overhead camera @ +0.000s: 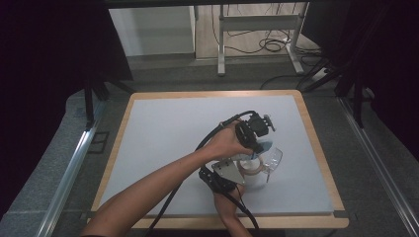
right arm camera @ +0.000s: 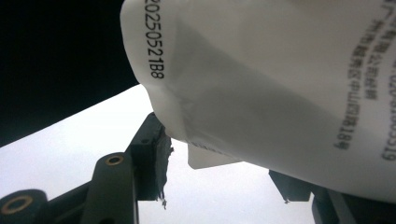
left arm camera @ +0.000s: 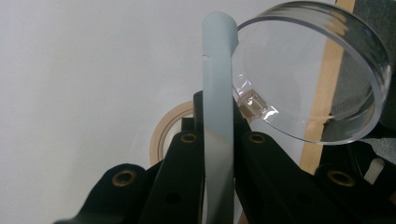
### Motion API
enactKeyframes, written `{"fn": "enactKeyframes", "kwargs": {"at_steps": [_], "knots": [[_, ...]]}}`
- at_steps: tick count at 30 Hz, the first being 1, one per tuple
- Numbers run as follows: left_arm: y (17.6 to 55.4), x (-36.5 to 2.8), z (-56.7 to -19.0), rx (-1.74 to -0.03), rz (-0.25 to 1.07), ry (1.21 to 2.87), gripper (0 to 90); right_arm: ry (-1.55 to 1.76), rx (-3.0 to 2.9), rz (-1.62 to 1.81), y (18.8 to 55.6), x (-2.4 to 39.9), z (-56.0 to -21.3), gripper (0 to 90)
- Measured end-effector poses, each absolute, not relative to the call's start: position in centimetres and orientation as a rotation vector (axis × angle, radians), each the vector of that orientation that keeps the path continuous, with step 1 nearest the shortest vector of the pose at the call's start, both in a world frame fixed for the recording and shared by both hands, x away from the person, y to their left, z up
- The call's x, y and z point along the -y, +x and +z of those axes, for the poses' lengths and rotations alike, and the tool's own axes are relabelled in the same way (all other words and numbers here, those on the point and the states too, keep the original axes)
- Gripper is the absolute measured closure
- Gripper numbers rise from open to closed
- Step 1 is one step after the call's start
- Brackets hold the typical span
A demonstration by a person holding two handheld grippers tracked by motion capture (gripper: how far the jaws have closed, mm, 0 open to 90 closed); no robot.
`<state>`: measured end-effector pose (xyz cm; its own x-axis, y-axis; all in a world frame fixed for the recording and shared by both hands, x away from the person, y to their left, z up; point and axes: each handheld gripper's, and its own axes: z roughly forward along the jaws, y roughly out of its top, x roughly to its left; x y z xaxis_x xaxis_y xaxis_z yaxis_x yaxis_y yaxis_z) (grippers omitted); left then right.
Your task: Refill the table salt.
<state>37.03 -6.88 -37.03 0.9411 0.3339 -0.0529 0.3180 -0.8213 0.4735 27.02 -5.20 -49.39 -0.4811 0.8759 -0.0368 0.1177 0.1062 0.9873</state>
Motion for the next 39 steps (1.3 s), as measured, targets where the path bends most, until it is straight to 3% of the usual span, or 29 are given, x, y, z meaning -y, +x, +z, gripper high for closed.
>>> {"fn": "enactKeyframes", "kwargs": {"at_steps": [39], "knots": [[37.07,6.92,-37.09,-0.473,0.030,2.620,90.0,0.965,-1.723,1.411,27.19,4.93,-48.89,46.2]]}}
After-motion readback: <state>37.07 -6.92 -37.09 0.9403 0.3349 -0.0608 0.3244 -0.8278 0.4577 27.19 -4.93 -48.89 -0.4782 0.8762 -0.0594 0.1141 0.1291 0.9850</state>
